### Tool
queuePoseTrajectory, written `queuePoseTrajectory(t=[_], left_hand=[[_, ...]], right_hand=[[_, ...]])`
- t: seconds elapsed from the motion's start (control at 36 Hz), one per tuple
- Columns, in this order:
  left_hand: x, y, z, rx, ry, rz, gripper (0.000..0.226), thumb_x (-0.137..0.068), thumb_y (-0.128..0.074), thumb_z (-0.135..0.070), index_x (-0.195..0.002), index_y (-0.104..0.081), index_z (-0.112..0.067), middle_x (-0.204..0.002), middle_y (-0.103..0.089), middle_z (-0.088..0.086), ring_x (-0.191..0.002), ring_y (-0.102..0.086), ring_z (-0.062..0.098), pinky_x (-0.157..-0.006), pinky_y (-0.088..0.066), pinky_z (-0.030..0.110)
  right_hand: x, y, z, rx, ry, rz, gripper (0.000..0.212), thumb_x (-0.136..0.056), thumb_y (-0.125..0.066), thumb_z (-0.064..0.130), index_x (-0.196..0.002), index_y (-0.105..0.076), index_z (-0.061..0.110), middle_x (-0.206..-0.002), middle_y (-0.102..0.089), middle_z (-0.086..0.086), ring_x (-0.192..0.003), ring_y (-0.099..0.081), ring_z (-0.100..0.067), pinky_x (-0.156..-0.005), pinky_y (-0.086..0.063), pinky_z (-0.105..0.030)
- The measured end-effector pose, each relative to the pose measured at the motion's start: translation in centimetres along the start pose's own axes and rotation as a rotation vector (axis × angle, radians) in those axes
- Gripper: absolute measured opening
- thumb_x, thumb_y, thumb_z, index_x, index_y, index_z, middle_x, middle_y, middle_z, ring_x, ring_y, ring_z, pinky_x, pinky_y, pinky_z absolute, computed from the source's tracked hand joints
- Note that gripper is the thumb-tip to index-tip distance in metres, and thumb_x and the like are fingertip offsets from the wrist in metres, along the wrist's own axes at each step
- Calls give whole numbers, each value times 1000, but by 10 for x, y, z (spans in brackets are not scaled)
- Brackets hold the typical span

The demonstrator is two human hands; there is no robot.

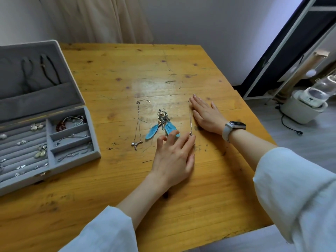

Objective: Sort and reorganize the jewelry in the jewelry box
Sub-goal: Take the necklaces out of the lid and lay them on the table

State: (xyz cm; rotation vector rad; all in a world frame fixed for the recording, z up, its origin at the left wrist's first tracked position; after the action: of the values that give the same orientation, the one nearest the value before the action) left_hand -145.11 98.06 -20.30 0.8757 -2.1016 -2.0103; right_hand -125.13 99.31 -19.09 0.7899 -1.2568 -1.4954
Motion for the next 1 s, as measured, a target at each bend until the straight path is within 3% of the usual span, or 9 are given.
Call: queuePoseTrajectory(t=[0.25,0.47,0.58,0.67,0.72,0.81,0.89,1.0], left_hand=[[8,14,15,-8,28,-97,43,-78,-41,-35,-113,-61,-21,-117,-60,4,-113,-42,23,-89,-26,40],[17,78,111,-174,149,-103,42,-77,-36,-35,-108,-61,-20,-113,-62,5,-109,-52,25,-87,-26,40],[25,124,169,-291,217,-132,43,-78,-37,-34,-109,-62,-19,-114,-61,6,-109,-49,25,-85,-28,41],[31,155,208,-337,281,-190,37,-76,-57,-30,-110,-62,-17,-114,-61,6,-108,-52,26,-86,-35,44],[33,172,232,-370,339,-217,46,-69,-72,-26,-113,-62,-14,-115,-61,8,-109,-54,29,-85,-41,47],[33,189,266,-406,427,-245,59,-64,-76,-24,-119,-59,-10,-123,-57,13,-116,-50,32,-86,-41,51],[34,199,296,-438,513,-239,70,-63,-74,-26,-128,-52,-9,-134,-50,15,-125,-43,35,-93,-36,55],[41,199,324,-433,598,-213,72,-80,-58,-32,-144,-29,-13,-149,-30,9,-139,-21,30,-108,-15,54]], right_hand=[[20,16,31,-188,4,-133,42,-95,-35,13,-137,-37,11,-146,-35,-6,-134,-31,-20,-111,-26,-35],[12,39,111,-228,169,-202,39,-95,-37,9,-133,-43,14,-137,-45,-4,-116,-50,-22,-94,-44,-37],[-3,49,166,-280,271,-235,39,-93,-40,8,-131,-45,15,-133,-48,-3,-107,-55,-21,-90,-46,-34],[-17,56,209,-340,355,-267,42,-91,-43,5,-132,-44,14,-130,-50,-4,-106,-56,-20,-92,-46,-32],[-26,60,236,-363,390,-275,43,-92,-44,5,-133,-42,15,-127,-52,-3,-103,-56,-17,-91,-48,-30],[-43,62,273,-391,438,-309,39,-92,-44,8,-130,-46,15,-117,-57,-5,-97,-57,-18,-88,-48,-33],[-62,59,305,-454,435,-343,31,-93,-46,14,-123,-52,14,-105,-63,-6,-88,-57,-19,-78,-45,-27],[-82,51,341,-541,382,-343,26,-93,-48,20,-115,-56,10,-105,-65,-7,-92,-59,-19,-74,-46,-26]])
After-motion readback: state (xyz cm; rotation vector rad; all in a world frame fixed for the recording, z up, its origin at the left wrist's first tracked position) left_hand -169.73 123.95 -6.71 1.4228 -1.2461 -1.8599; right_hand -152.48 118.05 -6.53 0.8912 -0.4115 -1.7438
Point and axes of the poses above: each hand's wrist, its own x-axis away from the middle knuckle, its own y-axis out of the back of the hand, z = x × y, the point moved 1 cm from there along -x, towards the middle knuckle
